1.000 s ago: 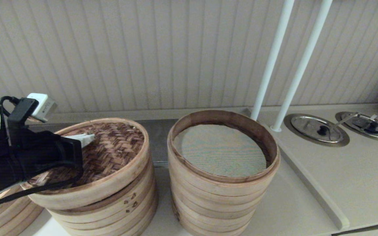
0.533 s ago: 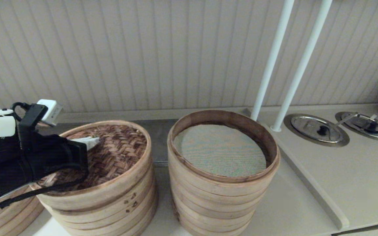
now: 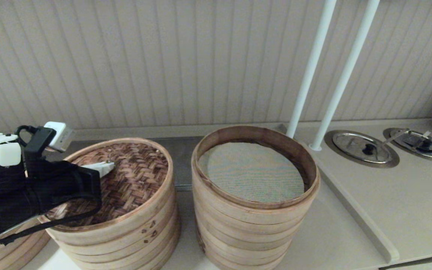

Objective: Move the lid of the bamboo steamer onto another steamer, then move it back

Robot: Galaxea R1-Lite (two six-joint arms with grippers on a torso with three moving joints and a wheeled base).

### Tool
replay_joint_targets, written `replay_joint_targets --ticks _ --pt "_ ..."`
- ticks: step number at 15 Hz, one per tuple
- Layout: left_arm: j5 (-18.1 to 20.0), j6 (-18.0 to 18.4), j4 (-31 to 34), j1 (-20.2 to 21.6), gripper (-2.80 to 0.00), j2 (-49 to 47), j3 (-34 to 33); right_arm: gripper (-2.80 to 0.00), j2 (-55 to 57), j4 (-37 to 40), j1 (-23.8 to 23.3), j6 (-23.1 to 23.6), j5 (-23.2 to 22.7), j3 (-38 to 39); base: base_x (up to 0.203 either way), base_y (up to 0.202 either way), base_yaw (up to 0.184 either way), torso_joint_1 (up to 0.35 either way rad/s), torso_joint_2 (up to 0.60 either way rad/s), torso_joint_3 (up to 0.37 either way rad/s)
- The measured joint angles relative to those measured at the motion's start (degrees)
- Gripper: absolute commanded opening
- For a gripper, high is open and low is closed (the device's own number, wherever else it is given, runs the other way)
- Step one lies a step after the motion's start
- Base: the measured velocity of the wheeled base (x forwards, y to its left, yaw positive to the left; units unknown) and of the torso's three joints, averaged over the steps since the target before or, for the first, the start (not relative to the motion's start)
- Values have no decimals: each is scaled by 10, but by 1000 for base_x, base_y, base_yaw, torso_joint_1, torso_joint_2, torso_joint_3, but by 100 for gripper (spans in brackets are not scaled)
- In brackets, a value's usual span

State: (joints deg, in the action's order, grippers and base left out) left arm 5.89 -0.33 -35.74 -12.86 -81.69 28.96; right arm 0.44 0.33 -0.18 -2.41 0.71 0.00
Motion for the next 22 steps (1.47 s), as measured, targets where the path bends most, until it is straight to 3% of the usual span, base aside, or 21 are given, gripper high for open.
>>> replay_joint_targets --ticks 2,3,13,17,18,22 --pt "1 -1 0 1 -280 -2 -2 -280 0 0 0 0 0 0 0 0 0 0 0 0" --pt "4 -2 0 1 0 -3 -4 -280 0 0 0 0 0 0 0 0 0 0 0 0" --pt "5 -9 10 5 0 42 4 -280 0 0 0 0 0 0 0 0 0 0 0 0" --pt "5 -9 91 25 0 134 26 -280 0 0 0 0 0 0 0 0 0 0 0 0" --pt "5 -9 122 33 -280 165 32 -280 0 0 0 0 0 0 0 0 0 0 0 0" --pt "11 -9 236 76 -280 295 27 -280 0 0 0 0 0 0 0 0 0 0 0 0"
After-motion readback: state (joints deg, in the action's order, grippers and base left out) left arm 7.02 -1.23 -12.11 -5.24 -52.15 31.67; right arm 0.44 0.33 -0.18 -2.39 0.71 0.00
